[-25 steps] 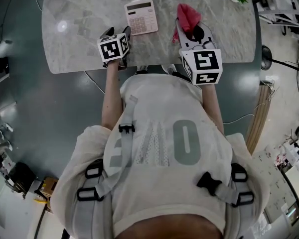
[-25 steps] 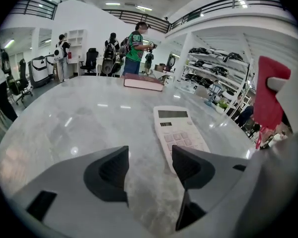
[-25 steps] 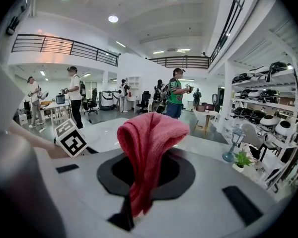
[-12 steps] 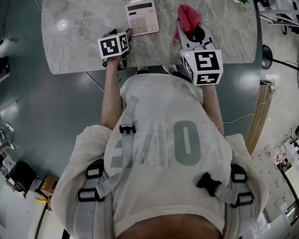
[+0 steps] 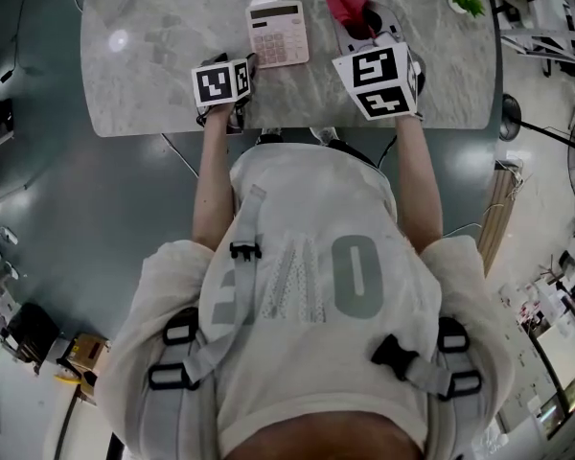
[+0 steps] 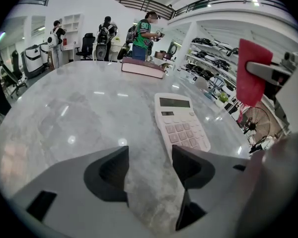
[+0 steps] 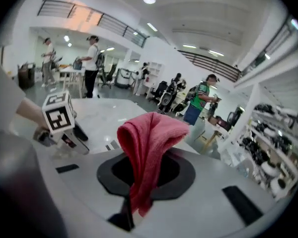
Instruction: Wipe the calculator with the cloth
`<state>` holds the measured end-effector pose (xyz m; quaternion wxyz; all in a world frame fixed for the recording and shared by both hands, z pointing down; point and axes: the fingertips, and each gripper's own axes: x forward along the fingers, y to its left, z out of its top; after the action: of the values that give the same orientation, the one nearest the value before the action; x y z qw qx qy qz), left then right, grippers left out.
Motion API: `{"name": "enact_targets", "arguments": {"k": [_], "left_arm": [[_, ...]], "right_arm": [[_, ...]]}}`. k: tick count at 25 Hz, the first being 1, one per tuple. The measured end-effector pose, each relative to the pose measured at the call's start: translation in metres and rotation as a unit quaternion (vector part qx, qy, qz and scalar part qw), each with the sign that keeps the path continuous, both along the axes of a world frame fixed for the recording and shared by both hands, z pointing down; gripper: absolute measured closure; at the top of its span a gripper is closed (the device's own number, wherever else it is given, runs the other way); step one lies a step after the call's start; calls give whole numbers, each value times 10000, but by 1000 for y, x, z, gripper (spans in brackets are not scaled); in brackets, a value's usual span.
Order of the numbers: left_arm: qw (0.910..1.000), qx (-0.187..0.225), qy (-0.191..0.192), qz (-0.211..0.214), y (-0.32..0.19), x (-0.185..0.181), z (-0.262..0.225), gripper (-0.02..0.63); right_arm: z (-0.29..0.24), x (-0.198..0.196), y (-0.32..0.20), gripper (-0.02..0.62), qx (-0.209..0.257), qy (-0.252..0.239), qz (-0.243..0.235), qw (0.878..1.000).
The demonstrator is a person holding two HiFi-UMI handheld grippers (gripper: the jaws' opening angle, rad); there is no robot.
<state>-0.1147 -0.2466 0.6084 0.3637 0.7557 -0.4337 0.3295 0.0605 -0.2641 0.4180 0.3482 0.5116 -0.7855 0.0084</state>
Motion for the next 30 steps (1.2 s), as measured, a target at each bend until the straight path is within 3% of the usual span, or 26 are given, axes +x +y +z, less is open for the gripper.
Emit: {"name": "enact_targets", "arguments": {"k": [3,7,12,15,22,30], "left_arm": [[10000,-6,-11,-11,-2,1,3,345],[9999,-102,-85,44,2,-5,3,345],[9999,-102,-12,0,-2,1,4,345],[10000,-96,-19,-4,-2,-1,6,345],[9999,-122,-24,38,-5,-2,2,345],[9999,-119,-25,59,-5,-3,4,345]], "right_arm": [[21,-10,-34,538,-76,1139,-657,9913],[55,-37,-57,538,-200,2185,-1351,9662],[101,-54,-69,538,-363,3586,-2241,9054],[125,-61,-67,538,-476,3912,-2503,8843],[157,-61,-61,538,-847,4054,-2498,8753],[162,-61,-61,540,-748,4150,-2407,8742]]}}
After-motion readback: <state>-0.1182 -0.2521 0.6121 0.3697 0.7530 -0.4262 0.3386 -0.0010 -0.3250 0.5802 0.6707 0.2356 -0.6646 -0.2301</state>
